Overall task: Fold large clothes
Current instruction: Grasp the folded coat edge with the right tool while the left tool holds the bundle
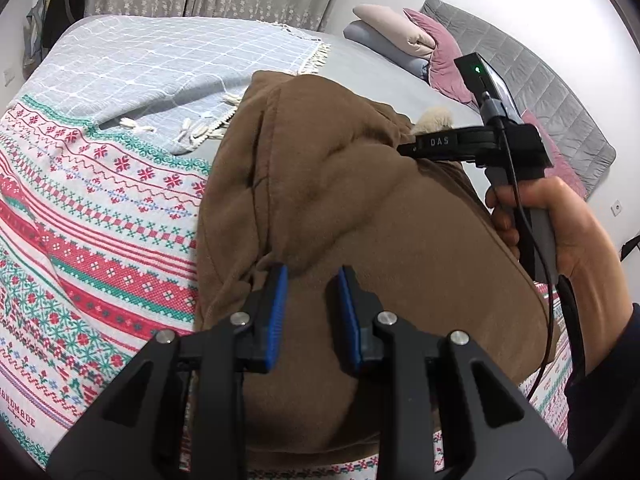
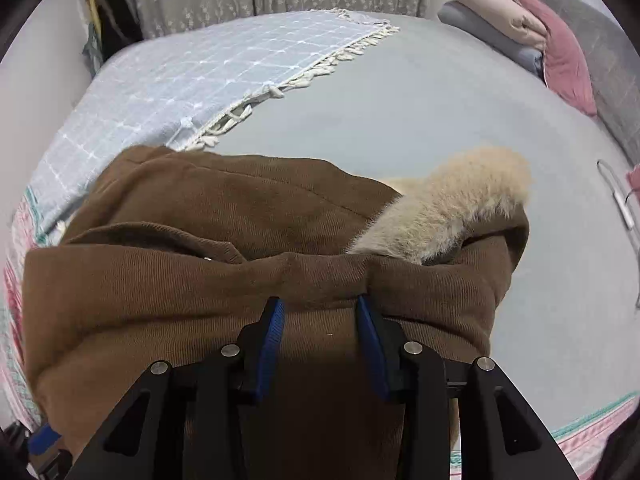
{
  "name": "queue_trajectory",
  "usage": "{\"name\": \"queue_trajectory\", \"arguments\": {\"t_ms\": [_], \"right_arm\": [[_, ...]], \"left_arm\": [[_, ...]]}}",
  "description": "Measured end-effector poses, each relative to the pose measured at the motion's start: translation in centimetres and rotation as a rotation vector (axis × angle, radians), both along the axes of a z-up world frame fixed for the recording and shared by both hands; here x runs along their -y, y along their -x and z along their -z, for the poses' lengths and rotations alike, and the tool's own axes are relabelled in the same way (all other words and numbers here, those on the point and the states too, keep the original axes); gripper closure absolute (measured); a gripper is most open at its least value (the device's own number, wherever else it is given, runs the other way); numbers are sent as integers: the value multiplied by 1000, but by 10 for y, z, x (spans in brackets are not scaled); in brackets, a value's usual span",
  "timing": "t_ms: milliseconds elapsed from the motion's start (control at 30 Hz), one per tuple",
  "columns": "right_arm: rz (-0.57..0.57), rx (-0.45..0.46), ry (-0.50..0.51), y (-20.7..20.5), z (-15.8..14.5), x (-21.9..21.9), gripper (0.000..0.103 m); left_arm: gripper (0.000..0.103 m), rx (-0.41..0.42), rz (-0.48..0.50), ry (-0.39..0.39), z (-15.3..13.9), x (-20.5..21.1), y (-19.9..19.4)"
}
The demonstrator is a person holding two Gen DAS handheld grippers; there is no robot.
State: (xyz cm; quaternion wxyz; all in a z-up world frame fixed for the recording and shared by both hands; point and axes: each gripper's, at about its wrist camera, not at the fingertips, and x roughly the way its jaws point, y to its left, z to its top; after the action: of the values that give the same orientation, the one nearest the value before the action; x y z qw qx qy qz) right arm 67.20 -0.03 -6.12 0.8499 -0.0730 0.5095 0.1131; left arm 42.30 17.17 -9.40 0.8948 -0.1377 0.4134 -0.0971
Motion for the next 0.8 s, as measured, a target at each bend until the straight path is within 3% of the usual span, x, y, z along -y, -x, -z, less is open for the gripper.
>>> {"name": "queue_trajectory", "arguments": {"t_ms": [100, 133, 233, 267, 333, 400, 600, 800], "right_arm": [[2, 43, 84, 12, -14, -13, 63], [8, 46, 66, 17, -22, -15, 62], [-92, 35, -174, 34, -50, -34, 62], [-148, 43, -182, 41, -55, -50, 62], [-245, 38, -79, 51, -47, -93, 62], [-250, 37, 37, 48, -30, -121, 62], [-167, -13, -30, 20, 2, -121, 62], [-151, -37, -83, 14, 7, -116, 63]], "left_arm": [[73, -2, -2, 11, 1, -2, 1], [73, -4, -2, 19, 1, -3, 1], [73, -5, -6, 44, 1, -6, 1], [73, -3, -6, 46, 1, -6, 2], [73, -1, -8, 47, 1, -8, 2], [73, 0, -16, 48, 1, -10, 2], [74, 3, -22, 50, 0, -11, 1], [73, 4, -21, 36, -2, -8, -1]]}}
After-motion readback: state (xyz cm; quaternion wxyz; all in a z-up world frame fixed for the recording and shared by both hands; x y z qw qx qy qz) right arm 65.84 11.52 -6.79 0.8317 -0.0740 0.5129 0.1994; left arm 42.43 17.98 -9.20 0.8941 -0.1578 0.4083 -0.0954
